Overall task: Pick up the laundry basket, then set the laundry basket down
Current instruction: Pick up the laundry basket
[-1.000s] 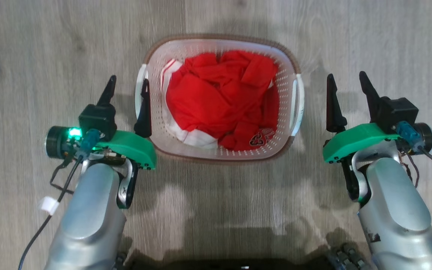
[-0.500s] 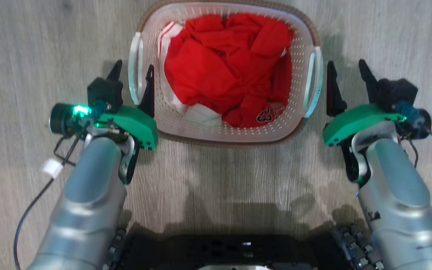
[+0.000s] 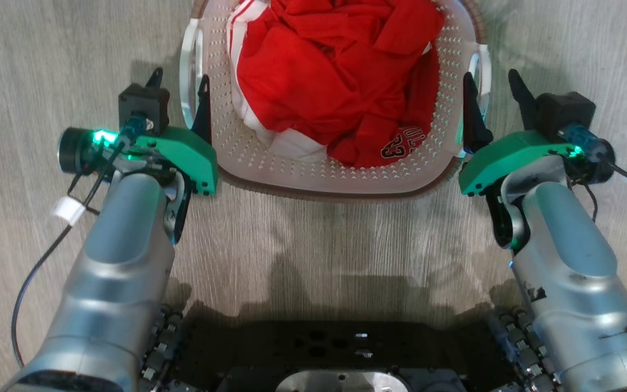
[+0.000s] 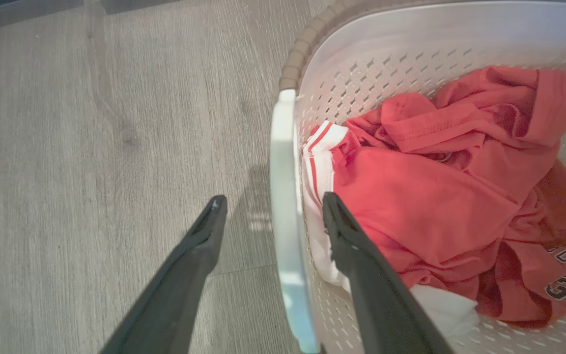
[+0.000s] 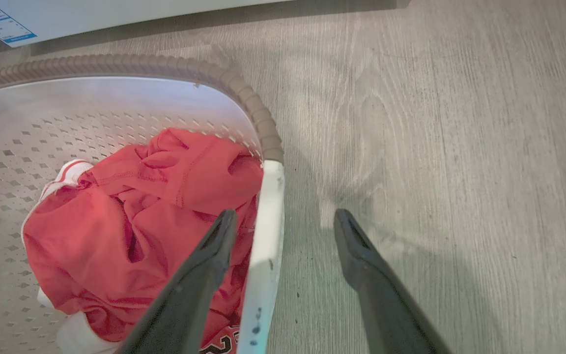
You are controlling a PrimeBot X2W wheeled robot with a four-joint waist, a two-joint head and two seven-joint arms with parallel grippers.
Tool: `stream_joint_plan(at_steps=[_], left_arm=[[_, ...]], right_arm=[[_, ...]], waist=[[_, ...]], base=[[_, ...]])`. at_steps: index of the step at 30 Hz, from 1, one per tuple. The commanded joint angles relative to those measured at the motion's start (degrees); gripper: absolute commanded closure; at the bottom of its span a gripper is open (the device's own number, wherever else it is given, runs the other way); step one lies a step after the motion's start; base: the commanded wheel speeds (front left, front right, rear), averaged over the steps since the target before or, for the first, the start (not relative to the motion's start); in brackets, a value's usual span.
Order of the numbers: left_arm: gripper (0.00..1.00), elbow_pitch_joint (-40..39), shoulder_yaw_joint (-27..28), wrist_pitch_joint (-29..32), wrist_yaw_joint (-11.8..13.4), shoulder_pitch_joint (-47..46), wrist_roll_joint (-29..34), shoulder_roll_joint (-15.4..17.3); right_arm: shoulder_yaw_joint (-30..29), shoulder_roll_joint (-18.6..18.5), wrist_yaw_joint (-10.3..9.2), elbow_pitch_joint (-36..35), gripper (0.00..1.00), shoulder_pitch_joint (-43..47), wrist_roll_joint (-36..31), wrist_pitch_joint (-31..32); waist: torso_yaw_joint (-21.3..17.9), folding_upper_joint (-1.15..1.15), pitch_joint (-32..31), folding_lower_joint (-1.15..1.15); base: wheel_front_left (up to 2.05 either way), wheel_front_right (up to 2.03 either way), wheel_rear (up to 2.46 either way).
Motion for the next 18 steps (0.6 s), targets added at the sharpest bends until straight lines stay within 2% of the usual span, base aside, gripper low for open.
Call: stream_joint_plan(at_steps=[1,18], left_arm=[[0.0,-0.3,1.5,-0.4,0.1,0.9,0.3,1.4],[0.0,8.0,-0.6,-0.4,-0.7,-6.4,0.3,1.3]], right_arm=[[1.6,0.7,0.34,-0.5,0.0,1.8,0.3,-0.7],[4.2,0.7,0.34,4.5,0.0,-2.6,0.7,-0.7]], waist=[[0.1,0.0,0.5,0.0],[1.3,0.0,4.4,0.0]], base=[[0.0,0.0,0.0],[0.0,0.0,0.0]])
